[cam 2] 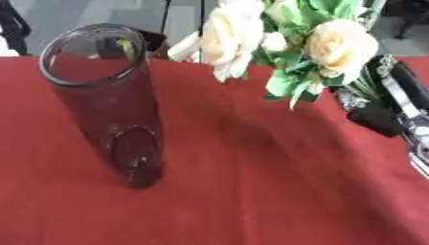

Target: Arrange flowers into the vase.

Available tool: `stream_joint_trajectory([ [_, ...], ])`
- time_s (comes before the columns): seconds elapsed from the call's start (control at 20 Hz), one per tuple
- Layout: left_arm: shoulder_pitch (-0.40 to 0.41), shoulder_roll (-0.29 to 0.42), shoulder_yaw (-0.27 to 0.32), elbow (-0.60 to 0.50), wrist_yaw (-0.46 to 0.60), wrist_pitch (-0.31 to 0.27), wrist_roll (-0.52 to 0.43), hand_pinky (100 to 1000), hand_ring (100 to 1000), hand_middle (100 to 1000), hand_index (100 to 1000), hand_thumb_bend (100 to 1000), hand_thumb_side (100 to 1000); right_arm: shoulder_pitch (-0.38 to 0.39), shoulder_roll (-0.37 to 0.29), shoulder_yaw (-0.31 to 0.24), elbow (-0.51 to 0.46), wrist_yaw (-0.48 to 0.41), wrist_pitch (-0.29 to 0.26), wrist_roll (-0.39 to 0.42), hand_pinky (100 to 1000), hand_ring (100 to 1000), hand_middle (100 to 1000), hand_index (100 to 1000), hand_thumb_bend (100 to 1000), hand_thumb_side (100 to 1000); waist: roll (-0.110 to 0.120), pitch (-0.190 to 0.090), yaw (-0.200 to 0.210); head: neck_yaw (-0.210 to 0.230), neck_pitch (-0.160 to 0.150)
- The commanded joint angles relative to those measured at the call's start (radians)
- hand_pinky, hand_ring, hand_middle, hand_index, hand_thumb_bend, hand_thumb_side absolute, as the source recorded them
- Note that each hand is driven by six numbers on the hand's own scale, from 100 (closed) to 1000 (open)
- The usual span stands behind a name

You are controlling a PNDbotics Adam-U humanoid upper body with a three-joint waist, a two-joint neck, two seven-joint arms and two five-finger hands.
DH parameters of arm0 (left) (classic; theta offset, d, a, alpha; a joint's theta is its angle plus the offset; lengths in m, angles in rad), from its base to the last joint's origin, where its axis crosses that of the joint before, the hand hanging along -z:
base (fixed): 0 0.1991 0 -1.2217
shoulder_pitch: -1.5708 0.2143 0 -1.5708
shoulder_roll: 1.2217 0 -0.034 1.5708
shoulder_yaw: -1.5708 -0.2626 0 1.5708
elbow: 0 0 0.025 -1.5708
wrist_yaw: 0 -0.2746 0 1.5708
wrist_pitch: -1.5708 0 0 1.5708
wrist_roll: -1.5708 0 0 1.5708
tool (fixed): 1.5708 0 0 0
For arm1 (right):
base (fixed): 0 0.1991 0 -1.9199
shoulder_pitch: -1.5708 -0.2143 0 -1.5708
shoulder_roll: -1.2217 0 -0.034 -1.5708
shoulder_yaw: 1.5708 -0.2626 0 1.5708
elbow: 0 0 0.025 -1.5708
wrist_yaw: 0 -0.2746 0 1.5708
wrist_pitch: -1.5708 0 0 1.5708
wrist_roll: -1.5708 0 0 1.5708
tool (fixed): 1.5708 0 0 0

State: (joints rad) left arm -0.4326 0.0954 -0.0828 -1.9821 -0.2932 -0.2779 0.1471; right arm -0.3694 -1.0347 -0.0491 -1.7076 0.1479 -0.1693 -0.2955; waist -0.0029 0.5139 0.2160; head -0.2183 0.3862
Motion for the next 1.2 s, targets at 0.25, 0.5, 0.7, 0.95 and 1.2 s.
stream_joint_trajectory([
  [0.25,-0.006,0.009,-0.007,-0.018,0.001,0.001,-0.008,721,577,775,874,100,1000,-0.008,-0.049,-0.007,-0.074,-0.165,0.033,-0.002,100,100,100,100,100,795,-0.008,-0.045,0.004,0.003,-0.003],
  [0.5,-0.005,0.01,-0.007,-0.018,0.001,0.003,-0.013,721,577,775,873,100,1000,-0.015,-0.054,-0.009,-0.112,-0.27,0.068,0.013,100,100,100,100,100,816,-0.011,-0.058,0.007,0.004,-0.002],
  [0.7,-0.004,0.011,-0.006,-0.018,-0.001,0.007,-0.018,720,578,773,873,100,1000,-0.02,-0.057,-0.008,-0.124,-0.355,0.08,0.015,100,100,100,100,100,824,-0.012,-0.067,0.009,0.008,0.002],
  [0.95,-0.002,0.014,-0.007,-0.018,-0.001,0.008,-0.019,720,579,775,873,100,1000,-0.048,-0.063,-0.007,-0.137,-0.51,0.08,0.0,100,100,100,100,100,848,-0.017,-0.078,0.014,0.013,0.014],
  [1.2,0.0,0.02,-0.008,-0.018,0.001,0.006,-0.019,720,580,776,874,100,1000,-0.081,-0.082,-0.014,-0.165,-0.626,0.073,-0.012,100,100,100,100,100,856,-0.023,-0.091,0.018,0.022,0.037],
])
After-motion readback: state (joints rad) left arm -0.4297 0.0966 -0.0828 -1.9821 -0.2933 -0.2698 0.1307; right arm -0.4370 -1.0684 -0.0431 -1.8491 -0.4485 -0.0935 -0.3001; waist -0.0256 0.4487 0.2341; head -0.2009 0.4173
